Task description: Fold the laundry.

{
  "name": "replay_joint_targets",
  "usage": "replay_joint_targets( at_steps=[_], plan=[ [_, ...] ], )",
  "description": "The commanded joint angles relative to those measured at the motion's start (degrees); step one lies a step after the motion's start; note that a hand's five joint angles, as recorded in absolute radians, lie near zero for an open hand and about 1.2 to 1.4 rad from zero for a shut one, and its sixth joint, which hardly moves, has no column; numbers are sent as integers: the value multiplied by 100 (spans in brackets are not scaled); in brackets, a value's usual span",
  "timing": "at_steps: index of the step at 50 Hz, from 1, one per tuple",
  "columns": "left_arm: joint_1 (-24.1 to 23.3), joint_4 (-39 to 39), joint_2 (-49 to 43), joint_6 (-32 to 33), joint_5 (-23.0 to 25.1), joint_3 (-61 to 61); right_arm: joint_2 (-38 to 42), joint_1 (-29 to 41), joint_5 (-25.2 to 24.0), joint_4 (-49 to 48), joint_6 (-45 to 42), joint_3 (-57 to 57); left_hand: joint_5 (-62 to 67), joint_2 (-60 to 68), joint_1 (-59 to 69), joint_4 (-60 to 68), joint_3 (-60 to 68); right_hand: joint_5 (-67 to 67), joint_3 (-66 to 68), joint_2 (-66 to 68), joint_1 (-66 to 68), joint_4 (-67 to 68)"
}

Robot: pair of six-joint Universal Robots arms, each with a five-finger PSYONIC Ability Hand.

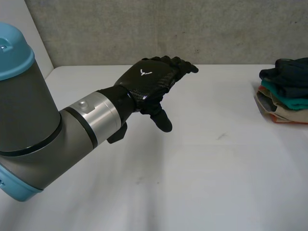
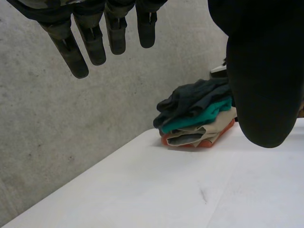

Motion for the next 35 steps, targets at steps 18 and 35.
replay_joint_targets(
  at_steps=[18,35],
  plan=[
    [243,193,525,-18,-399,30,-3751,1962,3200,1142,-772,1557,-104,-118,52,-120,-134,-389,-254,-306,-144,-396],
    [1097,975,640,96,-2730,-1059,-3607,6132,4727,1687,-1464,3134,-204,-218,-49,-221,-235,-389,-254,-306,-144,-396]
  ],
)
